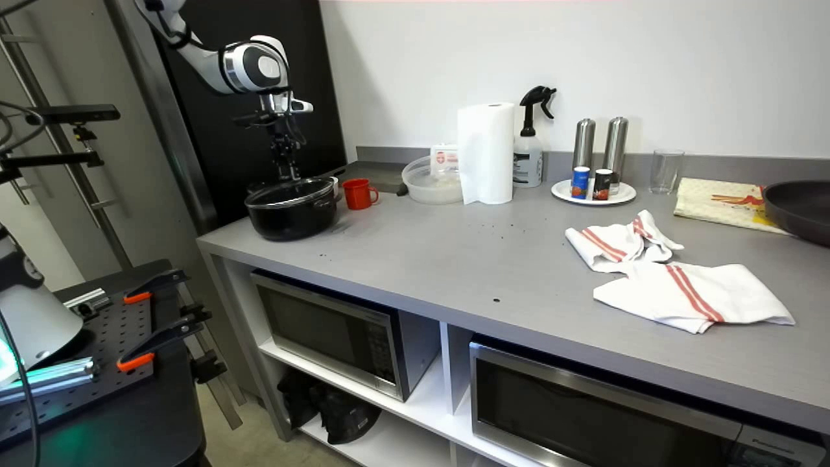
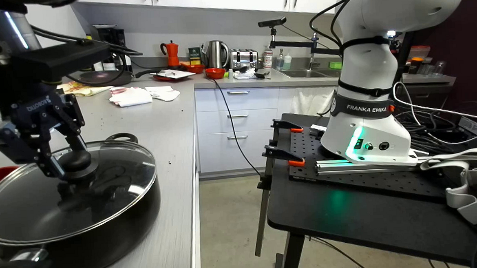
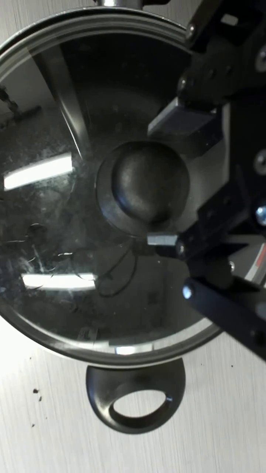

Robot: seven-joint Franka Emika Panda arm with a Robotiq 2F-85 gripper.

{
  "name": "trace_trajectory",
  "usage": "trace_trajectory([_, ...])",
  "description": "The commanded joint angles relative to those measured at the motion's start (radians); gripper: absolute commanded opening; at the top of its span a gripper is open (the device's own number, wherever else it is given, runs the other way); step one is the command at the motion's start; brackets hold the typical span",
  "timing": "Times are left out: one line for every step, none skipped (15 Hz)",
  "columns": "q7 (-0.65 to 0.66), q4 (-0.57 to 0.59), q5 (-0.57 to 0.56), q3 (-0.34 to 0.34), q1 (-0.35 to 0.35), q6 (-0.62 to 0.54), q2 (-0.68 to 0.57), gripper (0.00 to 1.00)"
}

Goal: Place the glass lid on the black pot.

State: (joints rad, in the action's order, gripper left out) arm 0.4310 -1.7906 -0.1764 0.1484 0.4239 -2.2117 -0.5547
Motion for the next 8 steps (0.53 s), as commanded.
trace_trajectory([-0.027,0.025,0.026,0.005,-0.002,0.029,0.002,0.97])
trace_trajectory([-0.027,0.027,0.025,0.004,-0.002,0.03,0.002,1.0])
trace_trajectory([-0.027,0.029,0.025,0.004,-0.002,0.03,0.002,1.0])
trace_trajectory([-0.026,0.031,0.025,0.004,-0.001,0.031,0.002,1.0])
trace_trajectory([-0.025,0.032,0.025,0.004,-0.001,0.031,0.002,1.0])
trace_trajectory([-0.024,0.033,0.025,0.003,-0.001,0.031,0.001,1.0])
trace_trajectory([-0.025,0.033,0.026,0.003,-0.002,0.031,0.001,1.0])
trace_trajectory([-0.025,0.032,0.026,0.003,-0.003,0.032,0.001,1.0])
